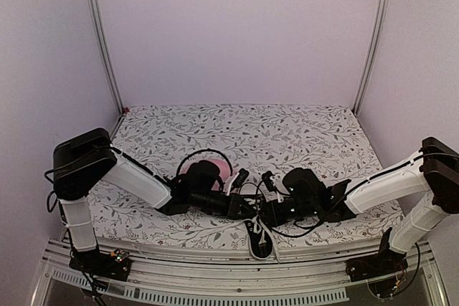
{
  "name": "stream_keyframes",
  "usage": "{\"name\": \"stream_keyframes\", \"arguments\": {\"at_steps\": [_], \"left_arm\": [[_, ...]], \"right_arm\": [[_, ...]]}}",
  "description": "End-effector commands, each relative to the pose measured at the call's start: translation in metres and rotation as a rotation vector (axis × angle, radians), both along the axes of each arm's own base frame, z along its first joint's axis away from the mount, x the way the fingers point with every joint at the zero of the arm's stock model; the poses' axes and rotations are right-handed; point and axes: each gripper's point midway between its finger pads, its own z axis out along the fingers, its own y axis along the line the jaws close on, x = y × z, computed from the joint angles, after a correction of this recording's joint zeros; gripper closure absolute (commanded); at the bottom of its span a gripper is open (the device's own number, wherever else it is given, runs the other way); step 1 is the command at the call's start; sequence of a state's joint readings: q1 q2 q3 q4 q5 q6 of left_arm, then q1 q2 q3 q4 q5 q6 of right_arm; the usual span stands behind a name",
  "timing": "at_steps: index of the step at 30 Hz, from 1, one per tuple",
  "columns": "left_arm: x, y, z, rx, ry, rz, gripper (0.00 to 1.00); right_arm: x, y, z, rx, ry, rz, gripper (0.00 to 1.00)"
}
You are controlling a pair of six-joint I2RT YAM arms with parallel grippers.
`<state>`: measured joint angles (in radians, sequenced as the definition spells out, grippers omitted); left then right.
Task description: Tie the shoes
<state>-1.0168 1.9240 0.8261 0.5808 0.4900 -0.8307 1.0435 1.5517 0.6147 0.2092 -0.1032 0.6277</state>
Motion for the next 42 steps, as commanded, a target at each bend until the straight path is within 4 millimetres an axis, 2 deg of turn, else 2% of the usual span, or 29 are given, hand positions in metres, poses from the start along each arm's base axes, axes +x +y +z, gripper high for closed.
{"name": "stream_keyframes", "arguments": {"at_steps": [1, 11, 14, 15, 19, 24, 29, 34, 39, 42], "left_arm": [[-0.004, -0.009, 0.002, -0.038, -0.011, -0.032, 1.00], [0.011, 0.008, 0.012, -0.035, -0.030, 0.080, 1.00], [0.011, 0.010, 0.011, -0.031, -0.023, 0.088, 1.00], [0.011, 0.011, 0.010, -0.028, -0.022, 0.089, 1.00], [0.011, 0.011, 0.009, -0.025, -0.020, 0.091, 1.00], [0.010, 0.010, 0.011, -0.040, -0.019, 0.083, 1.00], [0.009, 0.011, 0.015, -0.049, -0.029, 0.082, 1.00], [0.013, 0.017, 0.023, -0.030, -0.082, 0.099, 0.86], [0.009, 0.016, 0.037, -0.026, -0.164, 0.071, 0.69], [0.002, 0.009, 0.038, -0.009, -0.181, 0.036, 0.65]], "right_arm": [[0.004, 0.010, 0.024, 0.080, -0.057, 0.015, 0.98], [0.007, -0.003, 0.033, 0.075, -0.085, -0.030, 0.96], [0.007, -0.009, 0.034, 0.058, -0.096, -0.041, 0.85], [0.008, -0.011, 0.035, 0.053, -0.100, -0.045, 0.73], [0.005, -0.015, 0.044, 0.051, -0.121, -0.029, 0.59], [0.002, -0.021, 0.045, 0.043, -0.134, -0.020, 0.56], [0.002, -0.031, 0.025, -0.012, -0.101, -0.056, 0.54], [0.000, -0.040, 0.017, 0.007, -0.076, -0.079, 0.43], [-0.008, -0.049, 0.018, 0.145, -0.027, -0.031, 0.43], [-0.015, -0.045, 0.024, 0.216, -0.016, 0.020, 0.45]]}}
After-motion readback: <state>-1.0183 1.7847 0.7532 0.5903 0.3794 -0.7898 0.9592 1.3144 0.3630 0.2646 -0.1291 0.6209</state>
